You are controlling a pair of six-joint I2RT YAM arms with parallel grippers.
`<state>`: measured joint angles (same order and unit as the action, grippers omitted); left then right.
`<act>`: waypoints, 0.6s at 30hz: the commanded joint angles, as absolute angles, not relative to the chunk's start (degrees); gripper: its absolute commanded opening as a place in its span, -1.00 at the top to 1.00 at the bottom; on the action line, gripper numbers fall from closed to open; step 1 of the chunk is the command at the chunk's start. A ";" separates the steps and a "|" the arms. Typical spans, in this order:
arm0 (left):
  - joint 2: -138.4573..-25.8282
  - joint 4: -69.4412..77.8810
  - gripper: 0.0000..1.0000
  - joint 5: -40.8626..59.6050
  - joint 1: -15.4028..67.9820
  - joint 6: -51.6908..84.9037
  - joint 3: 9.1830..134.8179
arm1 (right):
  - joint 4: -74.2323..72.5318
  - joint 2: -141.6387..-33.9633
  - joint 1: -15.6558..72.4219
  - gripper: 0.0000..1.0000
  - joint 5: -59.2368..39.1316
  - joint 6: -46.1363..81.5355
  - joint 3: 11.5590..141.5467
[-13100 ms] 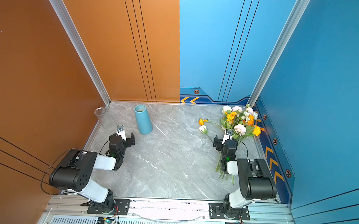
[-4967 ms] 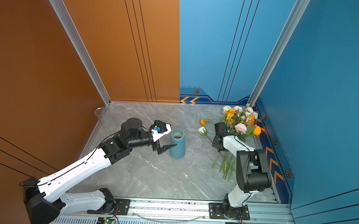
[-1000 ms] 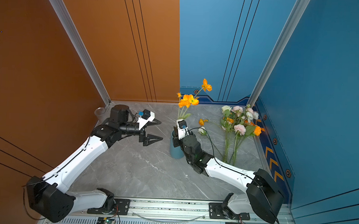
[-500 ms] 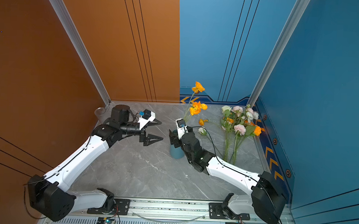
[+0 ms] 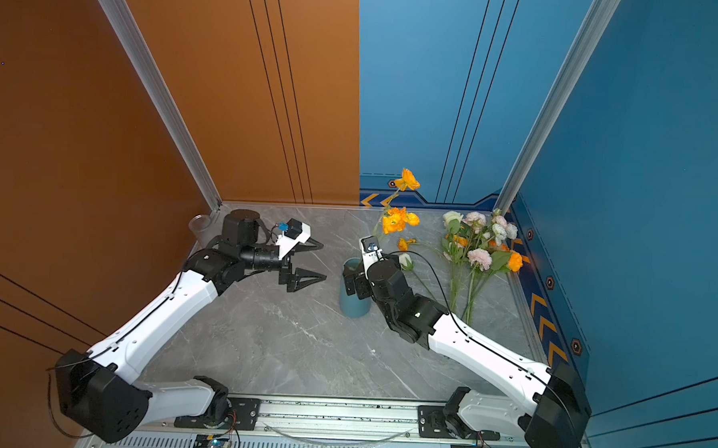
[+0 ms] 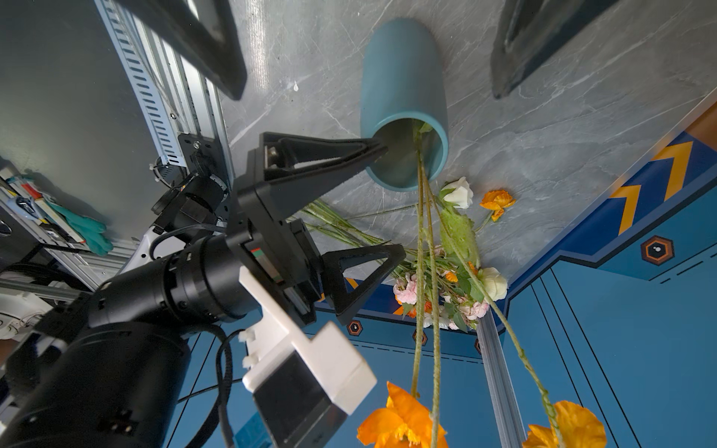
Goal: Arrange the flowers into the vase
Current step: 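Lower the poppy stems into the teal vase and open the right gripper, then move the right gripper back to the flower pile while the left gripper releases the vase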
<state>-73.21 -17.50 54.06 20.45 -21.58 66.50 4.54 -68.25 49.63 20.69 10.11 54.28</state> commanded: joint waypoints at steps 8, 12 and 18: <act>-72.83 -18.36 -0.96 54.76 21.77 -21.36 67.96 | 19.53 -65.83 49.44 -1.00 12.09 15.89 58.56; -72.15 -18.31 -0.96 54.75 22.13 -21.42 67.88 | 21.62 -63.29 50.40 -1.00 11.87 17.51 57.29; -71.83 -18.35 -0.96 54.80 22.43 -21.36 68.08 | 25.51 -56.25 50.80 -1.00 11.69 20.47 54.06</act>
<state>-73.12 -17.50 54.04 21.85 -21.58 66.52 21.10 -59.35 50.33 12.19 17.56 55.81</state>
